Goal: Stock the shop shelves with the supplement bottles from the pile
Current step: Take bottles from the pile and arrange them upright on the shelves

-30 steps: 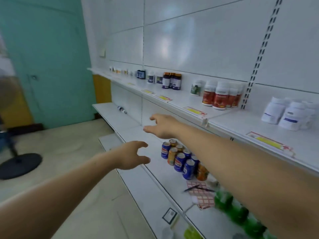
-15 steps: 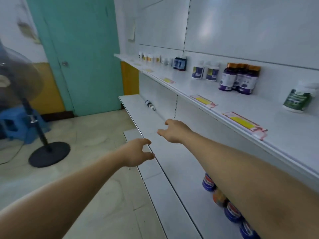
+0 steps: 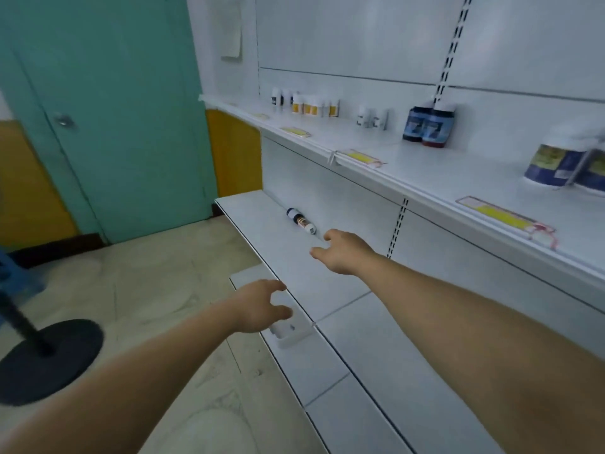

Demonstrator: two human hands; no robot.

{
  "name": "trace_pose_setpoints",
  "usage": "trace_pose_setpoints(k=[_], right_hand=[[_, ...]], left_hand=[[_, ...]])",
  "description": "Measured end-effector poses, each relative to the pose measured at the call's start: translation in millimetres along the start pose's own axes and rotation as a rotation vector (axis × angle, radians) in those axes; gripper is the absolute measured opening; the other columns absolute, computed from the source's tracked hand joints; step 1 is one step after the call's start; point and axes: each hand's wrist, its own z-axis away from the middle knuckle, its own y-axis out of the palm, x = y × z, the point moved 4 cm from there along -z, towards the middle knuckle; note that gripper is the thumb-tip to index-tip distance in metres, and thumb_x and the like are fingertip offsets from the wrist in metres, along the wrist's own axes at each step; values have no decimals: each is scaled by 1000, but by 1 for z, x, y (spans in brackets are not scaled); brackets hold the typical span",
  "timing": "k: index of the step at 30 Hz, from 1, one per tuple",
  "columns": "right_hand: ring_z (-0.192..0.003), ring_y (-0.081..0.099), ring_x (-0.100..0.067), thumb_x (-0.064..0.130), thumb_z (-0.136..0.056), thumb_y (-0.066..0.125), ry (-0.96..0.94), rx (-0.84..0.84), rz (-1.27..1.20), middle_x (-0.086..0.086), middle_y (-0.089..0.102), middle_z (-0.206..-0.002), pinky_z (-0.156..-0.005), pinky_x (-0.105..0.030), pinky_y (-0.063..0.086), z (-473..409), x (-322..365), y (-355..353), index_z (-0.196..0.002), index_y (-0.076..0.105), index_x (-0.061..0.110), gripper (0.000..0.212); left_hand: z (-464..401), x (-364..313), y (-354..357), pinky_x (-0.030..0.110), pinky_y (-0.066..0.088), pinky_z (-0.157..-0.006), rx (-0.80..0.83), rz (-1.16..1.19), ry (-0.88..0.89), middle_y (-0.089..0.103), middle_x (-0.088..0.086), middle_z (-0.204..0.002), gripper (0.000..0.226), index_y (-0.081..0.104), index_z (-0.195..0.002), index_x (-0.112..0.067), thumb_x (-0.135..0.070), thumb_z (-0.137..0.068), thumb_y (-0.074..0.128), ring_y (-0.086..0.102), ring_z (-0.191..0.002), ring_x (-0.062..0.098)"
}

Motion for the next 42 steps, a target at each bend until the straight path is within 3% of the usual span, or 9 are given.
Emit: trace_pose_setpoints(k=[4, 17, 21, 30, 36, 42], right_hand=[[-118, 51, -26, 52, -91, 50, 87, -13, -49, -8, 50, -135, -90, -32, 42, -74, 18, 1, -144, 35, 20, 64], [-106, 59, -29, 48, -91, 50, 355, -57, -209, -13, 60, -123, -91, -40, 50, -365, 23, 57, -128, 50, 10, 53], [-108, 57, -29, 46, -91, 51, 460, -70, -227, -12, 58, -125, -91, -38, 49, -418, 15, 74, -128, 50, 10, 52], [-121, 49, -32, 48, -93, 50, 810, -217, -285, -17, 49, -136, -96, -36, 41, -489, -7, 131, -134, 44, 6, 59], [-120, 49, -31, 45, -92, 52, 898, -276, -293, -16, 47, -136, -95, -36, 42, -533, -19, 161, -137, 41, 9, 59], [-124, 45, -28, 36, -93, 53, 879, -309, -226, -10, 42, -140, -99, -37, 40, -574, -66, 213, -145, 32, 16, 59]], left_hand=[[-77, 40, -39, 29, 28, -110, 72, -60, 47, 29, 0, -153, 63, 32, -145, -24, -44, -90, 56, 32, -137, 19], [-378, 148, -141, 32, 31, -111, 180, -197, 197, 31, 1, -152, 62, 32, -145, -24, -45, -90, 55, 34, -136, 20], [-459, 170, -143, 32, 23, -113, 269, -298, 296, 27, -1, -154, 65, 30, -146, -24, -49, -90, 53, 26, -140, 18], [-626, 224, -135, 33, 21, -116, 472, -393, 524, 23, 2, -155, 73, 25, -148, -19, -47, -89, 57, 25, -140, 19], [-709, 221, -115, 38, 20, -116, 415, -444, 659, 19, 6, -156, 76, 21, -149, -18, -46, -89, 57, 21, -142, 23], [-765, 191, -63, 44, 15, -117, 213, -413, 827, 8, 10, -158, 71, 16, -150, -12, -27, -93, 56, 5, -145, 27]])
